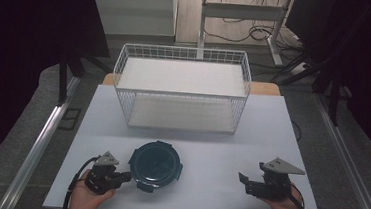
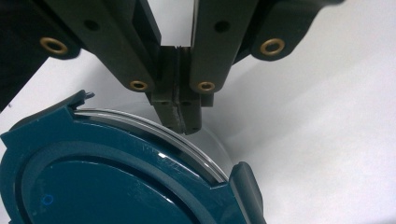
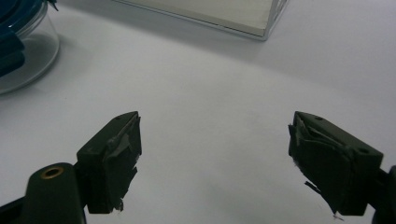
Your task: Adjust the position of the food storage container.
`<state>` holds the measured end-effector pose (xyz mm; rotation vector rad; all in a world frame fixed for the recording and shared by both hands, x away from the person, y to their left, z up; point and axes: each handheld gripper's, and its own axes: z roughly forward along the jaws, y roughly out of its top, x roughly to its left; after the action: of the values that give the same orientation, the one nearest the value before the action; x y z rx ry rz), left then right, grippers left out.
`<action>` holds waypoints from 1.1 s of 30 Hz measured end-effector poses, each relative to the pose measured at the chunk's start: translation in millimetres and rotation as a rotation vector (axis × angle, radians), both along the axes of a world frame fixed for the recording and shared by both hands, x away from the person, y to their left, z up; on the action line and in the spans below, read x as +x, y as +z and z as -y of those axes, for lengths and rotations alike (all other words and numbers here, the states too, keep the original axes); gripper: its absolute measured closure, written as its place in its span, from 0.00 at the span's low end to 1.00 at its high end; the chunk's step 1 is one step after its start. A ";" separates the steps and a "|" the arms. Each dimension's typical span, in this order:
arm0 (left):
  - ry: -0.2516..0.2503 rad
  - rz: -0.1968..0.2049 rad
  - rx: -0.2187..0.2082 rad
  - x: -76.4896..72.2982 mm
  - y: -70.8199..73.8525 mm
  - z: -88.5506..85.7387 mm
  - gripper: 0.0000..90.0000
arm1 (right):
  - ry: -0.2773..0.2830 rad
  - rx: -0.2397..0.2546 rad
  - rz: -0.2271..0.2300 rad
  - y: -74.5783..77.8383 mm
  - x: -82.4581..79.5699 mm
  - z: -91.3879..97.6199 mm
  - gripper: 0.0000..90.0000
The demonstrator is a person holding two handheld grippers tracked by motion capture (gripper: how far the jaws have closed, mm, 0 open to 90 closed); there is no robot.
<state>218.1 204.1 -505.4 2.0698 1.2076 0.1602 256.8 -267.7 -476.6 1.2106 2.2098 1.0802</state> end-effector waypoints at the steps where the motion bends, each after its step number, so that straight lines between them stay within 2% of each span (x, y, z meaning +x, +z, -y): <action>1: 0.000 -0.001 -0.001 0.9 0.4 1.8 1.00 | 0.000 0.000 0.000 -0.1 0.0 -0.1 0.19; 7: -0.011 0.003 0.005 6.7 1.7 8.0 1.00 | -0.002 0.002 -0.002 -0.4 0.2 0.3 0.19; 12: -0.020 0.004 0.011 10.0 2.4 13.2 1.00 | 0.006 0.041 -0.017 1.6 -0.4 -0.4 0.19; 21: -0.030 0.004 0.004 16.4 4.3 22.1 1.00 | -0.005 0.031 -0.016 0.3 0.4 0.6 0.19; 33: -0.064 0.002 0.015 25.1 4.4 40.5 1.00 | -0.005 0.021 -0.015 -0.2 0.3 0.7 0.19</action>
<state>243.2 163.6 -501.0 2.1177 1.1406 0.1415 257.2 -268.4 -476.8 1.2356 2.2107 1.0987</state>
